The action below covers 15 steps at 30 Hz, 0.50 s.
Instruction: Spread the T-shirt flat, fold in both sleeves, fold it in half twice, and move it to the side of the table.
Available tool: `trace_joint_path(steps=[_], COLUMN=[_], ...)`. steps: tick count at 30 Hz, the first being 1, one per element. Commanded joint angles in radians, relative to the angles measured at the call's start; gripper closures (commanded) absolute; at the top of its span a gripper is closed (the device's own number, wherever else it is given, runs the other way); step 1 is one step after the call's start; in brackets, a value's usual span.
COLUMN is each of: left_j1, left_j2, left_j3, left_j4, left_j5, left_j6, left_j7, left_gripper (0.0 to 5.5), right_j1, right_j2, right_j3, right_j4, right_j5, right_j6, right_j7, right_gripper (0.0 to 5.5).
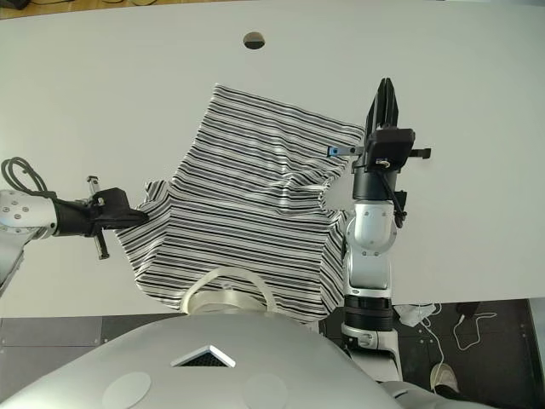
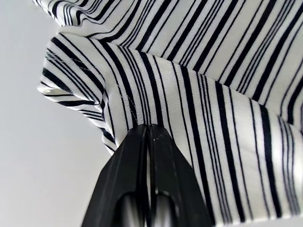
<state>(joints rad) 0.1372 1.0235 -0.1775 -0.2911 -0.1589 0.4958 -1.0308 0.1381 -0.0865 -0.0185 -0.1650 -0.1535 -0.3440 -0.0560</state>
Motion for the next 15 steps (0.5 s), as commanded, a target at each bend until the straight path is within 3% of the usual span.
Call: trace_joint_path(steps=[1, 4, 6, 11, 15], left_j1=[-0.212, -0.460, -0.546, -0.689, -0.835], left_j2=[-0.195, -0.375, -0.447, -0.605, -0.736], left_j3=[0.120, 0.147, 0.082, -0.134, -0.167], left_j4=[-0.064, 0.030, 0.127, 0.479, 0.855], left_j5=[-0.314, -0.402, -0.337, -0.119, 0.006], left_j6=[0.231, 0.373, 0.365, 0.162, -0.025], left_j7=[0.012, 0.155, 0.222, 0.251, 0.308], left_gripper=[5.36, 5.36, 5.36, 5.36, 5.36], right_j1=[-0.009, -0.030, -0.039, -0.049, -0.060], right_j2=[0.000, -0.003, -0.002, 0.000, -0.006], right_j3=[-0.001, 0.005, 0.014, 0.031, 0.038], right_j4=[0.009, 0.040, 0.063, 0.101, 0.128], right_j5=[0.007, 0.004, -0.004, -0.017, -0.016], right_j6=[0.007, -0.002, -0.009, -0.024, -0.037], right_j7=[0.004, 0.008, 0.009, 0.005, 0.009], right_gripper=[5.40, 5.40, 5.40, 5.40, 5.40])
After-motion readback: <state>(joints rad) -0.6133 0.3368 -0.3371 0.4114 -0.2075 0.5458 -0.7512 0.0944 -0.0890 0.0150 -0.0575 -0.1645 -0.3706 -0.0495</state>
